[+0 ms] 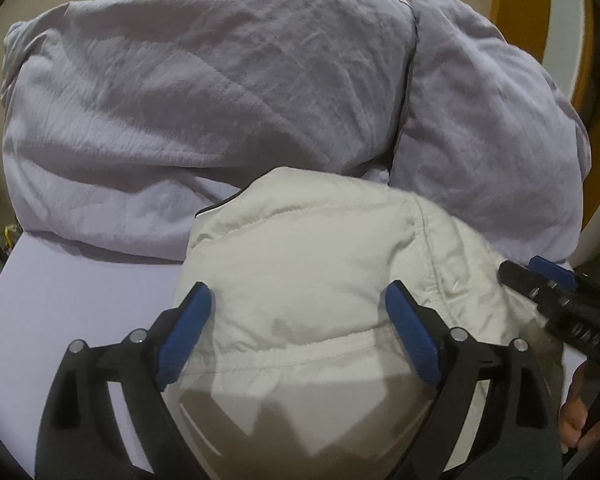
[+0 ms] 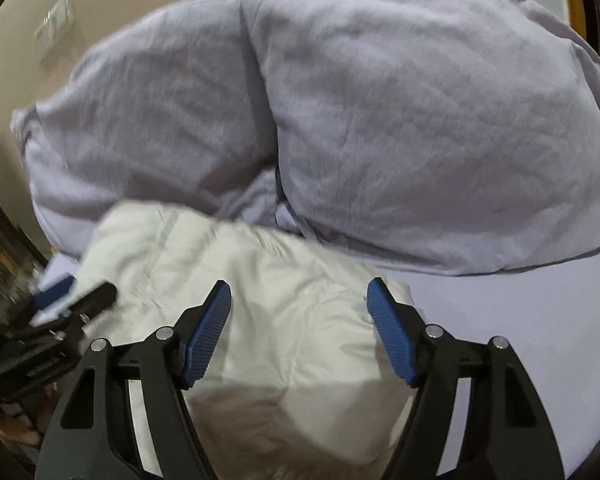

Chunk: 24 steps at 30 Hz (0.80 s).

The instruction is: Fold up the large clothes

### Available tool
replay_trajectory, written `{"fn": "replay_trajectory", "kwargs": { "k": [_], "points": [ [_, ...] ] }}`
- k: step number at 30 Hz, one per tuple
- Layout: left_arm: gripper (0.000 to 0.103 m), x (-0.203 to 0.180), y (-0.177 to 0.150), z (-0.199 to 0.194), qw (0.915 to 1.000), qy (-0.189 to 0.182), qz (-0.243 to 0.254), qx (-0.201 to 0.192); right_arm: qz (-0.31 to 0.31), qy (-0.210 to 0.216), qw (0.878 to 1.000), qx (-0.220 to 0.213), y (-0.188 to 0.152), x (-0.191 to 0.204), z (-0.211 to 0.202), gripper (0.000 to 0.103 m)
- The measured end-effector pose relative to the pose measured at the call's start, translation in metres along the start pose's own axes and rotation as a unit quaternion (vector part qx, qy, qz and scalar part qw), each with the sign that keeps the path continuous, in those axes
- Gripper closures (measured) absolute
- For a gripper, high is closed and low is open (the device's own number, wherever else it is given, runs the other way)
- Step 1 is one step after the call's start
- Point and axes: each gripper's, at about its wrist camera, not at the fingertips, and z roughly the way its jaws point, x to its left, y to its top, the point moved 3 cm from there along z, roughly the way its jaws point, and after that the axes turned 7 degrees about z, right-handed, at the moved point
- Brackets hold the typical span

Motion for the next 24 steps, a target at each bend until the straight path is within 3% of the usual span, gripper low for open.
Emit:
{"fn": "replay_trajectory", "kwargs": {
  "k": [10,24],
  "points": [
    [0.005,0.007,-0.009,0.011,0.9997,-0.019,-0.009,-0.009,-0.005,-0.007,1.0,-0.028,-0.022,-0.002,0.026,0.031],
    [0.002,0.006,-0.015,0.024,0.9997,-0.012,-0.006,-0.023,0.003,-0.008,0.999,-0.053,-0.033,-0.004,0.037,0.027]
  ]
}}
